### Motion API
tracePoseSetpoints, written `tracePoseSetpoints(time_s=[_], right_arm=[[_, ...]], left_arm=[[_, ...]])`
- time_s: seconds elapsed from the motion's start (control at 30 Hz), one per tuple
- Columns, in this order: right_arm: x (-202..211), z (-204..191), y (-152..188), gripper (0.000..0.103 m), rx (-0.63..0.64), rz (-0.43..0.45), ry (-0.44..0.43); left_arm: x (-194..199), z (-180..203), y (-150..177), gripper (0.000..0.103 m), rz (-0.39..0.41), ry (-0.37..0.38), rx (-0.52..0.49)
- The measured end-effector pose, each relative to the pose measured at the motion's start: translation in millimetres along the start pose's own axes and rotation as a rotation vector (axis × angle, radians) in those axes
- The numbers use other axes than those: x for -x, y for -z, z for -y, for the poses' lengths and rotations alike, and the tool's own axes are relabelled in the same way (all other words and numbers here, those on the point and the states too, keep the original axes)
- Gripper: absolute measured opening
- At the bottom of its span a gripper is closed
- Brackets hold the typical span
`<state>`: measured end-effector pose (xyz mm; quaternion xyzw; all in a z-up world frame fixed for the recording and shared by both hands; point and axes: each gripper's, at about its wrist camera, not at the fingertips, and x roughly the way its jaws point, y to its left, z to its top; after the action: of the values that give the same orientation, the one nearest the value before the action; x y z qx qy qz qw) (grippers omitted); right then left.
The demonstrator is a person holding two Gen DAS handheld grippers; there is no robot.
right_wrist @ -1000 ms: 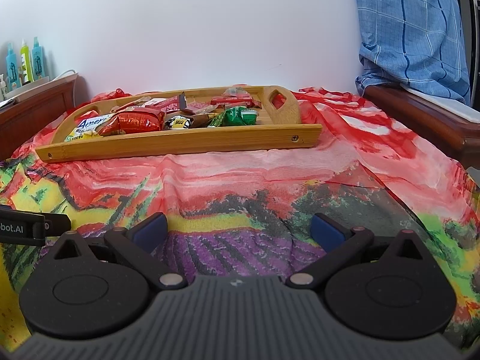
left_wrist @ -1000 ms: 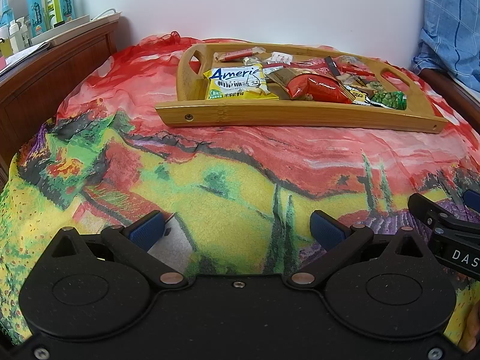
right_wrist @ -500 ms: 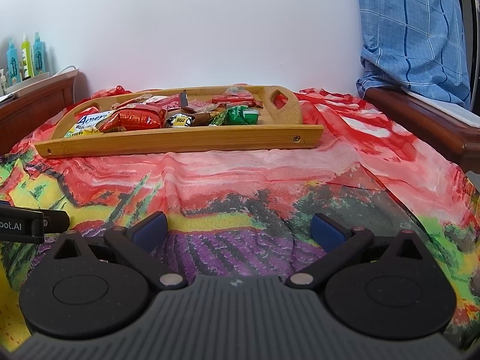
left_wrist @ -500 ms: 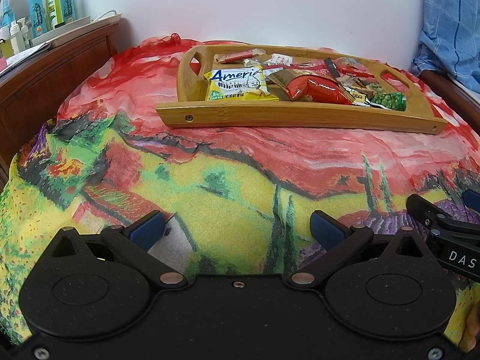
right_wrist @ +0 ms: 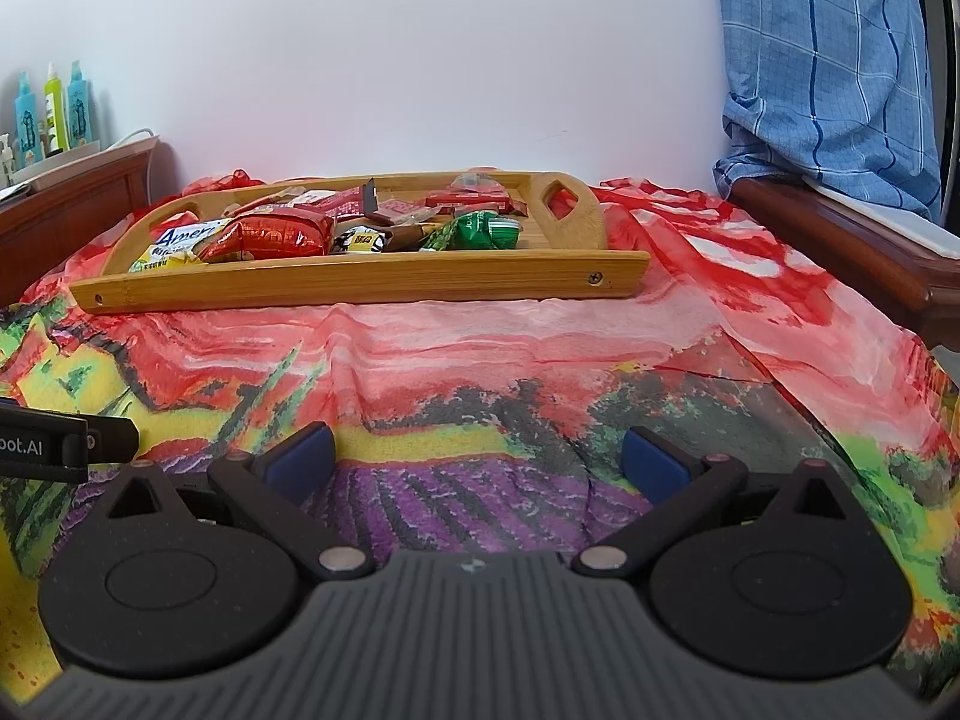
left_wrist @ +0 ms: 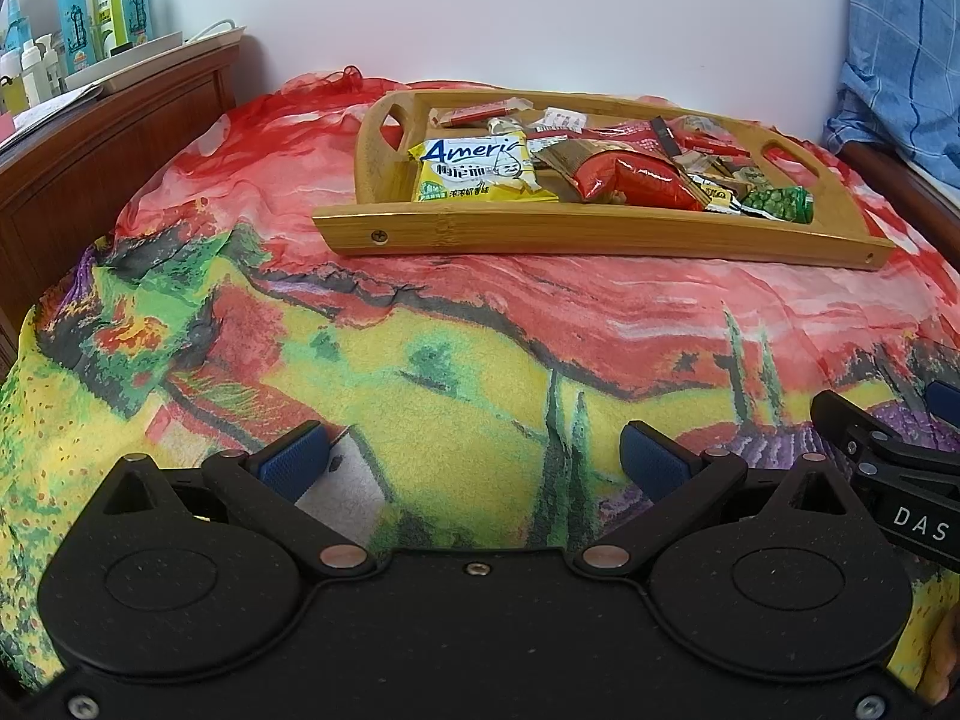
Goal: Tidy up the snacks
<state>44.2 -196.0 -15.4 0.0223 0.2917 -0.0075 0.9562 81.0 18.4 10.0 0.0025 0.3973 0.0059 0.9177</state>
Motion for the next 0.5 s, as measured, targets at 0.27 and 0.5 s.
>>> tracePoseSetpoints(time_s=[0.27, 0.5], right_arm=[[0.2, -1.2, -0.1, 0.103, 0.008, 0.001, 0.001], [-0.6, -2.9, -0.2, 0.103, 0.023, 0.002, -0.002]], left_arm=[[-0.3, 0.2, -0.2, 0.103, -0.002, -0.002, 0.000], [-1.1, 0.4, -0.1, 0.103, -0.003, -0.003, 0.003]])
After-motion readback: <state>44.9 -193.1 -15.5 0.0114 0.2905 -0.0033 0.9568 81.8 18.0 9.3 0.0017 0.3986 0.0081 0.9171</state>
